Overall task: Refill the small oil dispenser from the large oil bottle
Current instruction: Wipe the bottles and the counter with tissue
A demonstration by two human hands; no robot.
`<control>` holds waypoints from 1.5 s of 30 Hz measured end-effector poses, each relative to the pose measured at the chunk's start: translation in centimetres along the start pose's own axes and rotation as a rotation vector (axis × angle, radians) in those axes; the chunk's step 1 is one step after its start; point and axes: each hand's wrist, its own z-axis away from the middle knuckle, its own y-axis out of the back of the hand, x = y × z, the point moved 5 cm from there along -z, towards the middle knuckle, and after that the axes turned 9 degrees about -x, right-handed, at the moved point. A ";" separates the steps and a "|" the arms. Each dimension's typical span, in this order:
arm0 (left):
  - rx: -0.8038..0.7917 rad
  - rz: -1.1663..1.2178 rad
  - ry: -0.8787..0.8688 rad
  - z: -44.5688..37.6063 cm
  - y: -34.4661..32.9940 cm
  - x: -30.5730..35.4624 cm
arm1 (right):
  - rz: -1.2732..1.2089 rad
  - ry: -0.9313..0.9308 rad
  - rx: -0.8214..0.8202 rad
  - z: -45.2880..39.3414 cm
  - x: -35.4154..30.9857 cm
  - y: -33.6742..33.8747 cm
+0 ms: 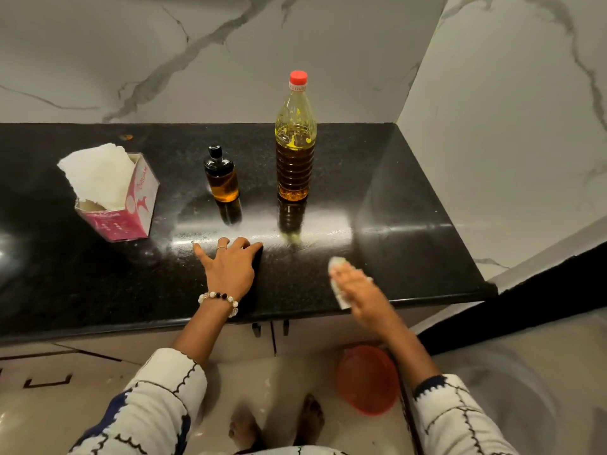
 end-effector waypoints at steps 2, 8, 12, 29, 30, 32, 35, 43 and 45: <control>-0.013 0.027 -0.005 0.1 -0.1 -0.3 | -0.083 -0.244 0.169 1.6 4.1 1.6; 0.076 0.364 0.037 1.4 0.4 -1.8 | -0.066 -0.711 0.482 1.2 0.7 -1.2; 0.171 0.494 0.106 2.8 0.5 -3.9 | -0.098 -0.466 0.380 -1.9 -8.8 -7.1; 0.386 0.652 0.425 7.8 1.7 -16.0 | 0.140 0.240 -0.193 -14.1 -14.6 -5.1; 0.388 0.653 0.440 8.1 1.7 -16.5 | 0.174 0.220 -0.192 -15.7 -15.6 -5.7; 0.391 0.658 0.446 8.4 1.7 -17.1 | 0.201 0.230 -0.185 -18.1 -18.3 -7.5; 0.401 0.656 0.463 8.6 1.6 -17.8 | 0.193 0.351 -0.220 -18.4 -23.2 -10.4; 0.387 0.694 0.439 7.3 1.1 -17.5 | 0.164 0.768 -0.521 -11.8 -21.7 -11.7; 0.381 0.717 0.403 6.5 1.1 -16.7 | 0.138 0.580 -0.410 -12.8 -18.2 -8.5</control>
